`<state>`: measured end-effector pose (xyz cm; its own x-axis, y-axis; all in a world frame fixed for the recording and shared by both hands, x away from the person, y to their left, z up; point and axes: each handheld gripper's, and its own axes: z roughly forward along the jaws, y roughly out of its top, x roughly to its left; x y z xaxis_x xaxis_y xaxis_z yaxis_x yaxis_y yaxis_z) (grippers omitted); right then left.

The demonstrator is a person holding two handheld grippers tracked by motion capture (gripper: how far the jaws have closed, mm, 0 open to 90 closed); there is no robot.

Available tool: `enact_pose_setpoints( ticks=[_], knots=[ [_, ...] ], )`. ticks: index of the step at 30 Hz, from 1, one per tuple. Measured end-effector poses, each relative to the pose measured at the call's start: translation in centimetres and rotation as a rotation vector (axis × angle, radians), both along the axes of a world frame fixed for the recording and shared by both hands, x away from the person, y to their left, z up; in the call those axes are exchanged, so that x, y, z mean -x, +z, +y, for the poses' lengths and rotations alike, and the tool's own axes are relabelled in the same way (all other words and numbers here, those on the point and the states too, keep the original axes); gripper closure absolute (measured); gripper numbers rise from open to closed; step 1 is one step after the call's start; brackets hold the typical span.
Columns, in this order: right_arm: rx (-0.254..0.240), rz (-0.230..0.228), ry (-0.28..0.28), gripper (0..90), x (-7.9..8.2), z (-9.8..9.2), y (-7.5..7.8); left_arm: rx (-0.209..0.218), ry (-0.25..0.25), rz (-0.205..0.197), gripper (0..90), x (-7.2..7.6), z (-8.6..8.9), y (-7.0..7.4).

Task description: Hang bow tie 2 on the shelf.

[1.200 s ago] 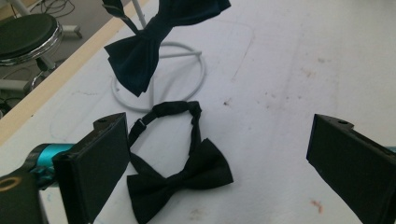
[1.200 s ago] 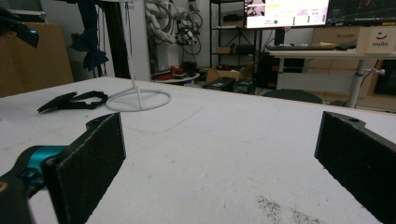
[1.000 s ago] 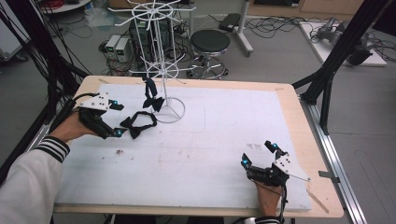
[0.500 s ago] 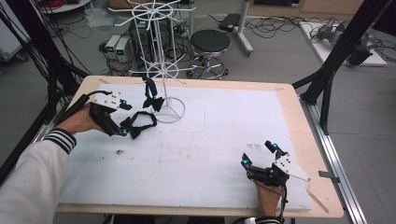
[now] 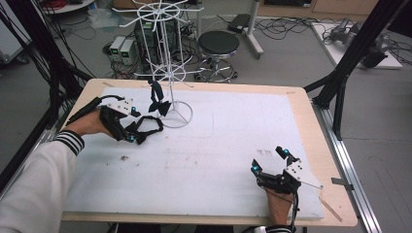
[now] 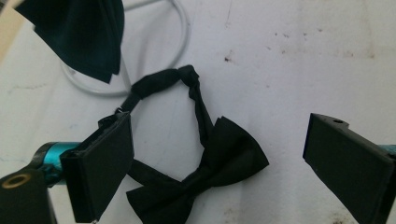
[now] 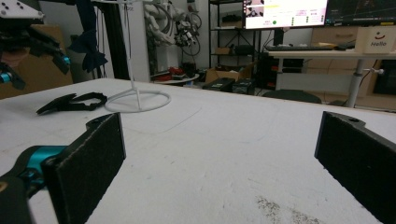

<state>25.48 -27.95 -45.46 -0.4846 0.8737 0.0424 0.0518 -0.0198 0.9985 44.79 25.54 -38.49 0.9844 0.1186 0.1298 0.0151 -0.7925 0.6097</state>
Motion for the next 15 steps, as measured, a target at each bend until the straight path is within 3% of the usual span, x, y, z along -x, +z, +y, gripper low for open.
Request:
enact_pose_setpoints(
  ticks=[4, 6, 15],
  knots=[
    [-0.004, 0.002, -0.001, 1.0, 0.1, 0.0, 0.0, -0.042, 0.002, 0.005, 12.0, -0.2, 0.0, -0.5],
    [-0.005, 0.003, 0.0, 1.0, 0.1, 0.0, 0.0, -0.043, 0.008, 0.021, 13.3, -0.4, 0.0, -0.9],
    [-0.005, 0.003, 0.001, 1.0, 0.1, 0.0, 0.0, -0.114, 0.004, 0.016, 20.3, -0.8, -0.3, -1.9]
  ],
)
